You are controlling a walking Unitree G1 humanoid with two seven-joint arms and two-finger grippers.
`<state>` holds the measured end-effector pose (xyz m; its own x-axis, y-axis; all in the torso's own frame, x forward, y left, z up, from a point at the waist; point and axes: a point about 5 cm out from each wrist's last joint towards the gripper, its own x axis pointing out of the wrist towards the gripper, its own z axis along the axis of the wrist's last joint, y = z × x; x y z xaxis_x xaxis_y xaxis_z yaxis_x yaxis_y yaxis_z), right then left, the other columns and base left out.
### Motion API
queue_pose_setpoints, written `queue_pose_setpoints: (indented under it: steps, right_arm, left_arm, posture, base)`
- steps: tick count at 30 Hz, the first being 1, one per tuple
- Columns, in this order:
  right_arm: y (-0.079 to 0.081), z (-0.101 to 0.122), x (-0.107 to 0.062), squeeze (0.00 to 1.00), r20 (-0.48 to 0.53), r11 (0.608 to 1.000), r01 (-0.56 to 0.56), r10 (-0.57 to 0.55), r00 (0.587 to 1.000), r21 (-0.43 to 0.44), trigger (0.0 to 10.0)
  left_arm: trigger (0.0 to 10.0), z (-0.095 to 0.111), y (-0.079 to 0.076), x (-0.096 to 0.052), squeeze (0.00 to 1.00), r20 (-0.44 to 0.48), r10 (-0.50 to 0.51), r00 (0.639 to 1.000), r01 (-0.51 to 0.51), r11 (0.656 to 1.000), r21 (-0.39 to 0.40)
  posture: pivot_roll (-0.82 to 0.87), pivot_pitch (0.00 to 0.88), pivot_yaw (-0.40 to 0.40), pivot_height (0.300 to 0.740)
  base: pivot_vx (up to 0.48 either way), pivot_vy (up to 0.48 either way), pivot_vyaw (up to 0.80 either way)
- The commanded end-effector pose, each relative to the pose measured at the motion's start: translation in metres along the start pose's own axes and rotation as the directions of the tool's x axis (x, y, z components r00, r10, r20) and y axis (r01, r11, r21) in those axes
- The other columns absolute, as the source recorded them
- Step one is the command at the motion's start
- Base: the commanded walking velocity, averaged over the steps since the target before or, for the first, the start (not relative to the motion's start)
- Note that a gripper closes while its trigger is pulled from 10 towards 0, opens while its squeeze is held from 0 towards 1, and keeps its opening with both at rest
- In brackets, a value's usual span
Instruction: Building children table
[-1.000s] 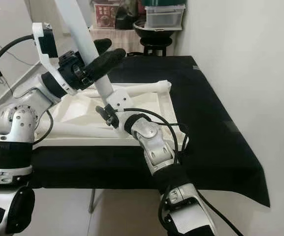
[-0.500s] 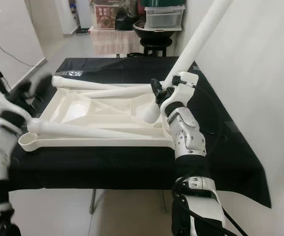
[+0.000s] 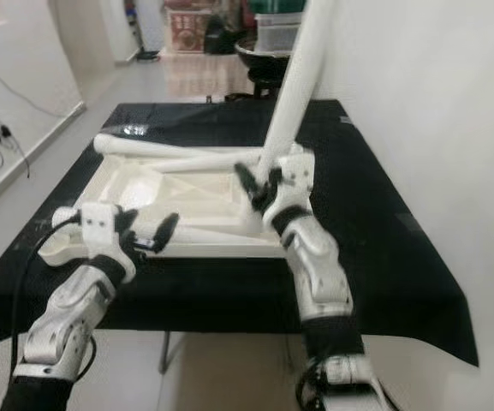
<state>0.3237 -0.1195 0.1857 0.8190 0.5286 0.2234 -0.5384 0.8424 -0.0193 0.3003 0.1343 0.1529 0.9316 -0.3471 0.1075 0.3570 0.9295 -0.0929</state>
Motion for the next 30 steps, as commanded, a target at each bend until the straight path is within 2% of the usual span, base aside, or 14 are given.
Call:
queue_pose_setpoints:
  steps: [1, 2, 4, 11, 15, 17, 19, 24, 27, 30]
  right_arm:
    - [0.025, -0.007, -0.011, 0.0, 0.002, 0.994, -0.11, 0.11, 0.994, 0.0, 10.0]
    - [0.025, -0.007, -0.011, 0.0, 0.002, 0.994, -0.11, 0.11, 0.994, 0.0, 10.0]
    - [0.036, -0.017, -0.02, 0.0, -0.034, 0.994, -0.103, 0.105, 0.994, 0.045, 10.0]
    - [0.031, -0.023, -0.023, 0.0, -0.077, 1.0, -0.007, 0.009, 0.997, 0.023, 10.0]
    - [0.027, -0.023, -0.026, 0.0, -0.086, 0.999, 0.016, -0.018, 0.996, -0.028, 10.0]
    - [0.025, -0.024, -0.031, 0.0, -0.107, 0.995, 0.009, -0.02, 0.994, -0.098, 10.0]
    - [0.026, -0.022, -0.034, 0.0, -0.103, 0.996, -0.01, 0.0, 0.995, -0.091, 10.0]
    - [0.026, -0.017, -0.033, 0.0, -0.087, 0.997, -0.03, 0.024, 0.996, -0.073, 10.0]
    - [0.021, -0.012, -0.031, 0.0, -0.069, 0.998, -0.006, 0.003, 0.998, -0.057, 10.0]
    - [0.02, -0.009, -0.031, 0.0, -0.058, 0.999, -0.009, 0.006, 0.998, -0.053, 10.0]
  left_arm:
    - [10.0, -0.004, 0.004, -0.012, 0.0, -0.022, -0.005, 1.0, 0.004, 0.999, -0.044]
    - [10.0, -0.004, 0.004, -0.012, 0.0, -0.022, -0.005, 1.0, 0.004, 0.999, -0.044]
    - [10.0, -0.009, -0.001, -0.022, 0.0, -0.046, -0.031, 0.998, 0.027, 0.996, -0.085]
    - [10.0, -0.02, -0.011, -0.031, 0.0, -0.097, -0.064, 0.993, 0.058, 0.996, -0.064]
    - [10.0, -0.023, -0.013, -0.032, 0.0, -0.109, -0.057, 0.992, 0.055, 0.998, -0.025]
    - [10.0, -0.024, -0.016, -0.033, 0.0, -0.109, -0.054, 0.993, 0.059, 0.997, 0.045]
    - [10.0, -0.024, -0.02, -0.034, 0.0, -0.112, -0.071, 0.991, 0.08, 0.994, 0.072]
    - [10.0, -0.023, -0.022, -0.033, 0.0, -0.113, -0.08, 0.99, 0.089, 0.993, 0.077]
    - [10.0, -0.017, -0.024, -0.033, 0.0, -0.094, -0.072, 0.993, 0.076, 0.997, 0.034]
    - [10.0, -0.015, -0.024, -0.034, 0.0, -0.079, -0.064, 0.995, 0.067, 0.997, 0.024]
  posture:
    - [-0.02, 0.0, 0.036, 0.74]
    - [-0.02, 0.0, 0.036, 0.74]
    - [-0.02, 0.0, 0.051, 0.74]
    - [-0.02, 0.0, 0.049, 0.74]
    - [-0.02, 0.0, 0.043, 0.74]
    - [-0.01, 0.0, 0.034, 0.74]
    - [-0.01, 0.0, 0.031, 0.74]
    - [-0.02, 0.0, 0.03, 0.74]
    - [-0.01, 0.0, 0.035, 0.74]
    - [-0.01, 0.0, 0.034, 0.74]
  base:
    - [0.0, -0.472, 0.0]
    - [0.0, -0.472, 0.0]
    - [0.0, -0.472, 0.0]
    - [0.0, -0.422, 0.0]
    - [0.0, 0.0, 0.0]
    - [0.0, 0.0, 0.0]
    - [0.0, 0.0, 0.0]
    - [0.0, 0.0, 0.0]
    - [0.0, 0.0, 0.0]
    - [0.101, 0.0, 0.26]
